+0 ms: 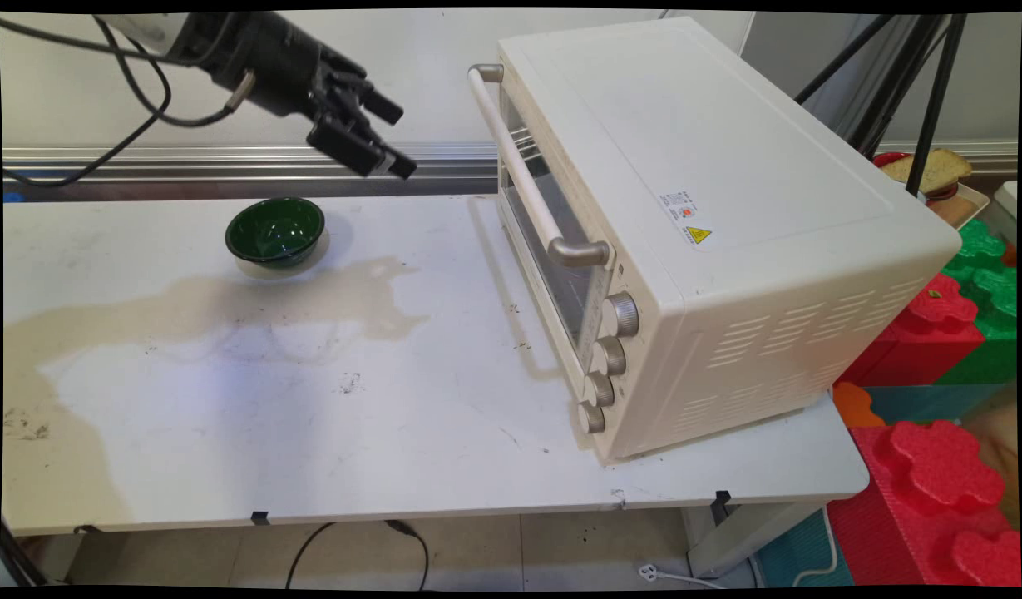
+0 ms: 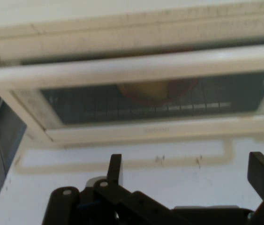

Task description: Open the oven

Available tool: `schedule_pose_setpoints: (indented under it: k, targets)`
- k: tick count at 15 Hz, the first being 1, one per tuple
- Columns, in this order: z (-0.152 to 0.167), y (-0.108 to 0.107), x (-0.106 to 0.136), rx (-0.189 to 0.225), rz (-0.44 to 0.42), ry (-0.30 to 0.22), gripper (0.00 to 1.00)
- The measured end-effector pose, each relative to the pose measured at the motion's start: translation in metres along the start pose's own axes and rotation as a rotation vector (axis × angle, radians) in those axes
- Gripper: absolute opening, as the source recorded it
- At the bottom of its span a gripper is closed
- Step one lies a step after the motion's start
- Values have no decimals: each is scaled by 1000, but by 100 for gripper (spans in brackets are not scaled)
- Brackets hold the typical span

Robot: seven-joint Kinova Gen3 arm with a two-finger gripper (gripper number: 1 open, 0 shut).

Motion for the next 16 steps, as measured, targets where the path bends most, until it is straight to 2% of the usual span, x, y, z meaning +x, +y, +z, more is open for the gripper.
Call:
schedule_pose_setpoints:
  k: [3,7,16]
  targets:
    - [2,-2,15,-6,-17,49,100]
    - [15,-1,29,-13,-44,88,100]
    - [48,1,49,-30,-79,108,100]
